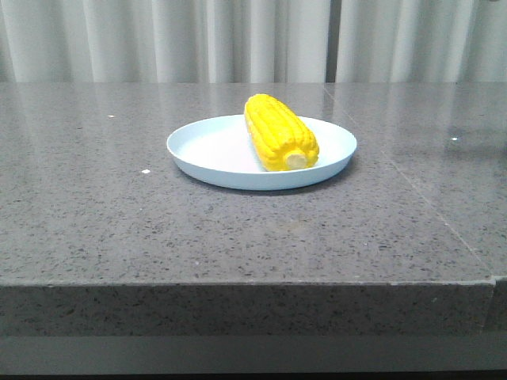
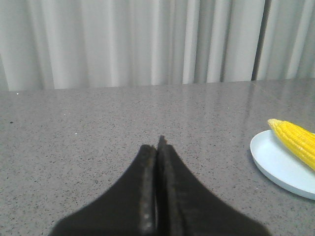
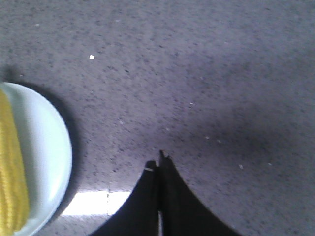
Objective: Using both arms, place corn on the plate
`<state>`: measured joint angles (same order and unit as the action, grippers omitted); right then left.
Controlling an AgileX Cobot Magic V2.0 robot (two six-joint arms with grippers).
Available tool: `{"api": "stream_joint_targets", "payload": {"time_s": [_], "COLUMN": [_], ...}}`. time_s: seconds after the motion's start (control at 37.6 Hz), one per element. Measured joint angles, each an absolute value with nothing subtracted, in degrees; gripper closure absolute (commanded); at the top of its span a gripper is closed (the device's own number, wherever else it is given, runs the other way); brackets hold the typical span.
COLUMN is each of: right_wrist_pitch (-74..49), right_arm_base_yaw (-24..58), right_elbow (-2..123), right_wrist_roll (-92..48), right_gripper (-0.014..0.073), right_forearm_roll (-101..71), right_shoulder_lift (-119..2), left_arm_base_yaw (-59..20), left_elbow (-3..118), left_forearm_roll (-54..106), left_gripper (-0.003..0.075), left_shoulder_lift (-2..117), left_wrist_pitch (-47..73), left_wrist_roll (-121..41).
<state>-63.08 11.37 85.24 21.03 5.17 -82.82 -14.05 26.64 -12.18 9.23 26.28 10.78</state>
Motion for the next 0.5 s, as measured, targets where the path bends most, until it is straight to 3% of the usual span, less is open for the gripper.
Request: {"api": "stream_joint_targets", "payload": {"time_s": [0.5], "right_wrist_pitch": [-37.1], "right_arm_base_yaw": [9.0], "right_elbow": [42.8], "right_wrist_roll": [19.1], "right_gripper": [0.0664], "right_forearm_roll": [9.0], "right_shoulder_lift": [-40.9], "left_arm_base_yaw": [-14.0], "left_elbow": [26.6], "left_forearm_roll": [-12.2], "left_gripper": [0.0741], "left_shoulder_lift": [9.2], "left_wrist_pitch": [26.3], "left_wrist_roll": [10.8]}}
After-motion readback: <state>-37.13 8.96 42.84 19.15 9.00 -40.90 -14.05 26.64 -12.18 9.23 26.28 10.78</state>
